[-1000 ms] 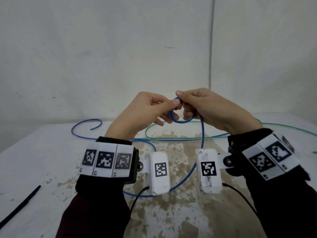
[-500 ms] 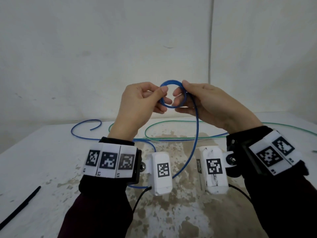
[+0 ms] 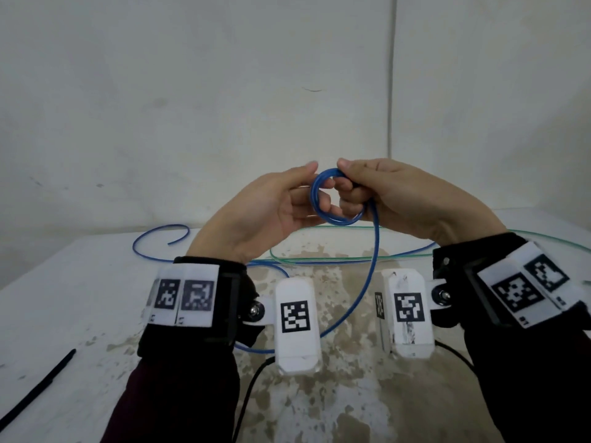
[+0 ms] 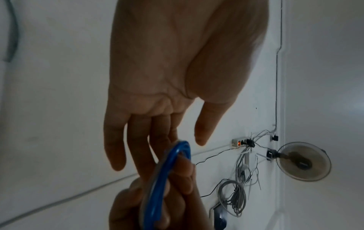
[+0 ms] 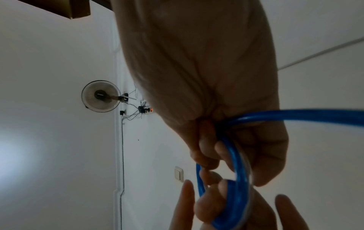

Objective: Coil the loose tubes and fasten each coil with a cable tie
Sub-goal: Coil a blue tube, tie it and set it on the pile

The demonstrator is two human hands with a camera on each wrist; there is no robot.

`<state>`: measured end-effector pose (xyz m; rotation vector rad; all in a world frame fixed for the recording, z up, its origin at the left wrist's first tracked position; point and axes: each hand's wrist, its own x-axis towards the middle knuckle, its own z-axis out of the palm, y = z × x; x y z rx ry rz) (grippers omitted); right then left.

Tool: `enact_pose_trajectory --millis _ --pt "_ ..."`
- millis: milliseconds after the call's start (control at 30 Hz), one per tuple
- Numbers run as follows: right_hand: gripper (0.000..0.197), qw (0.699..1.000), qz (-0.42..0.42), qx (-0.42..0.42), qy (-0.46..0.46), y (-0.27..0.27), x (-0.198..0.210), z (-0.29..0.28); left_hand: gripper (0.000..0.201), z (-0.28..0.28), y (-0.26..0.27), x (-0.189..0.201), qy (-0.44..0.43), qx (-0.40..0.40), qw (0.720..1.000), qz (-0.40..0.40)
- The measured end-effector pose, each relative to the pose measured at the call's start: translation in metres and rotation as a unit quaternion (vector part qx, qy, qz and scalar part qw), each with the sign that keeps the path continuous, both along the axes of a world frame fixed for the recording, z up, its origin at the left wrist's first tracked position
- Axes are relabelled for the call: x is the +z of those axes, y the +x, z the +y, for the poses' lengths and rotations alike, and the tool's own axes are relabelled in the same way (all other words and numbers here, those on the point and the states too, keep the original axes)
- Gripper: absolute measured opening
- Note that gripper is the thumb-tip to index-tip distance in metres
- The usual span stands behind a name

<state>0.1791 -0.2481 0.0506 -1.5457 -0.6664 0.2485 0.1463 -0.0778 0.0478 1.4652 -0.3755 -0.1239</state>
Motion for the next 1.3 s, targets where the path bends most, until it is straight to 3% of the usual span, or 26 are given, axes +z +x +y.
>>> enact_pose_trajectory --millis 167,300,400,500,600,767,933,1100,1200,1300 --pt "0.032 0.994 -0.065 -0.030 -0.081 0.001 0.000 -0.004 0.029 -0.007 0.000 -0.004 0.022 -0.019 1.000 -0.012" --pt "0.038 0.999 -0.021 -0.011 0.023 0.000 0.000 -0.001 0.027 -0.016 0.002 -0.003 -0.060 0.048 0.994 -0.076" --pt "0.040 0.995 0.016 0.016 0.096 0.000 0.002 -0.001 0.030 -0.021 -0.001 0.003 -0.136 0.066 0.985 -0.077" --pt "0.042 0.997 0.004 0.016 0.080 0.000 0.000 0.000 0.035 -0.021 -0.005 0.005 -0.073 0.024 0.995 -0.057" --pt "0.042 0.999 -0.010 0.006 0.043 -0.004 -0.001 0.006 0.037 -0.017 -0.006 0.002 0.018 0.038 0.994 -0.102" --pt "0.037 0.995 -0.004 0.038 0.093 -0.008 0.005 0.009 0.038 -0.009 -0.005 0.008 -0.042 0.068 0.987 -0.142" --pt "0.035 0.999 -0.043 0.019 0.026 -0.010 0.005 0.008 0.036 -0.002 -0.010 0.010 0.047 0.005 0.994 -0.099" --pt "0.037 0.997 -0.036 0.024 0.068 -0.011 0.003 0.016 0.038 0.002 -0.008 0.010 0.006 0.072 0.985 -0.157" --pt "0.036 0.995 -0.045 0.045 0.076 -0.011 0.001 0.017 0.038 0.010 -0.006 0.013 -0.023 0.066 0.989 -0.128" --pt "0.034 0.996 -0.077 0.033 0.041 -0.011 -0.004 0.023 0.031 0.020 -0.010 0.012 0.025 0.005 0.996 -0.086"
